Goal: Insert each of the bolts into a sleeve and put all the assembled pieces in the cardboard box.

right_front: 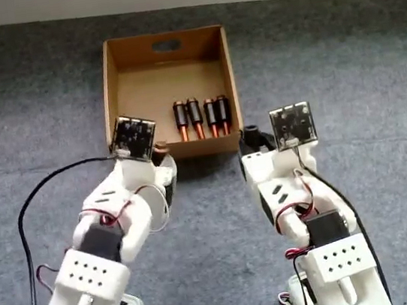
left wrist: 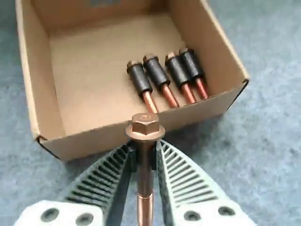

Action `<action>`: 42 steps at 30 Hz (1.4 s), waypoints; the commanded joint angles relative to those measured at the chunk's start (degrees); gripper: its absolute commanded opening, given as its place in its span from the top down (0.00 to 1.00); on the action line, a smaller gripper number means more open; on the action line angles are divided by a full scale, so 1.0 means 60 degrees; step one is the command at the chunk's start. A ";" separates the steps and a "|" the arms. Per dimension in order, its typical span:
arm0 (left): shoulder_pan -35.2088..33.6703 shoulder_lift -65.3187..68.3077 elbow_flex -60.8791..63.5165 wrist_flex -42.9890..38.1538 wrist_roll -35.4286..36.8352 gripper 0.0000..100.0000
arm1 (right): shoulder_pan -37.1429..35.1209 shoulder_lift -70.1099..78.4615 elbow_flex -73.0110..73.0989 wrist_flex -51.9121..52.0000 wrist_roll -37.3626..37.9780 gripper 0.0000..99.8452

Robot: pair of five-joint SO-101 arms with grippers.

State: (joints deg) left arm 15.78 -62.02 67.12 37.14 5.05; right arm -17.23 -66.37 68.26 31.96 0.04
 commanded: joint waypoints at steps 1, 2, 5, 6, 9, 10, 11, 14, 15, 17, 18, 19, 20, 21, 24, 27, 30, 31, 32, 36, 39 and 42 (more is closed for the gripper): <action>0.0081 -0.1370 -0.0022 -0.0352 -0.0029 0.99 | 0.0066 -0.0183 -0.0081 -0.0945 0.0015 0.99; 0.0081 -0.1604 -0.0022 -0.0498 -0.0029 0.99 | 0.0066 -0.0183 -0.0066 -0.1136 0.0000 0.99; 0.0081 -0.2000 0.0022 -0.1348 -0.0029 0.99 | 0.0066 -0.0168 -0.0066 -0.1663 0.0000 0.99; 0.0081 -0.2088 0.0037 -0.1685 -0.0029 0.99 | 0.0066 -0.0139 -0.0066 -0.1868 0.0000 0.99; 0.0081 -0.2147 0.0037 -0.2755 -0.0029 0.99 | 0.0066 -0.0139 0.0066 -0.2308 0.0000 0.99; 0.0081 -0.2147 0.0037 -0.3121 -0.0029 0.99 | 0.0066 -0.0168 0.0154 -0.2425 0.0000 0.99; 0.0081 -0.2147 0.0037 -0.3487 -0.0029 0.99 | 0.0066 -0.0168 0.0198 -0.2469 0.0000 0.99; 0.0095 -0.2132 0.0037 -0.4571 -0.0015 0.99 | 0.0095 -0.0183 0.0447 -0.2747 -0.0059 0.99; 0.0095 -0.2132 0.0037 -0.4923 -0.0015 0.99 | 0.0095 -0.0183 0.0652 -0.3143 -0.0059 0.99; 0.0168 -0.2132 0.0037 -0.5509 -0.0015 0.99 | 0.0095 -0.0183 0.1223 -0.4300 -0.0059 0.99; 0.0300 -0.2132 0.0037 -0.5700 -0.0015 0.99 | 0.0095 -0.0183 0.1531 -0.4886 -0.0029 0.99; 0.0418 -0.2132 0.0022 -0.5875 -0.0015 0.99 | 0.0095 -0.0183 0.1839 -0.5443 -0.0015 0.99; 0.0549 -0.2132 -0.0007 -0.6051 -0.0015 0.99 | 0.0095 -0.0183 0.2147 -0.5927 -0.0015 0.99; 0.0711 -0.2132 -0.0022 -0.6242 -0.0015 0.99 | 0.0095 -0.0198 0.2425 -0.6352 -0.0015 0.99; 0.1136 -0.2103 -0.0022 -0.6974 -0.0015 0.99 | 0.0125 -0.0198 0.3011 -0.7245 0.0000 0.99; 0.1487 -0.2103 -0.0022 -0.7429 -0.0015 0.99 | 0.0139 -0.0198 0.3158 -0.7407 0.0000 0.99; 0.1722 -0.1883 -0.0051 -0.7736 -0.0015 0.99 | 0.0139 -0.0359 0.3187 -0.7421 0.0000 0.99; 0.1736 -0.1619 -0.0139 -0.7868 -0.0015 0.99 | 0.0139 -0.0623 0.3201 -0.7392 0.0000 0.99; 0.1722 -0.1253 -0.0330 -0.7927 -0.0015 0.99 | 0.0139 -0.1004 0.3260 -0.7333 0.0000 0.99; 0.1795 0.0081 -0.1150 -0.7956 -0.0015 0.99 | 0.0139 -0.2982 0.3656 -0.6264 0.0161 0.99; 0.2293 0.0154 -0.1414 -0.7956 -0.0015 0.99 | 0.0125 -0.4183 0.3905 -0.5560 0.0542 0.99; 0.2733 0.0198 -0.1429 -0.7971 -0.0029 0.99 | 0.0125 -0.4945 0.4227 -0.5311 0.0557 0.99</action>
State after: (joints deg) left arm 29.93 -61.14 62.20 -8.92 5.05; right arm -17.05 -91.43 93.32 -1.01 2.59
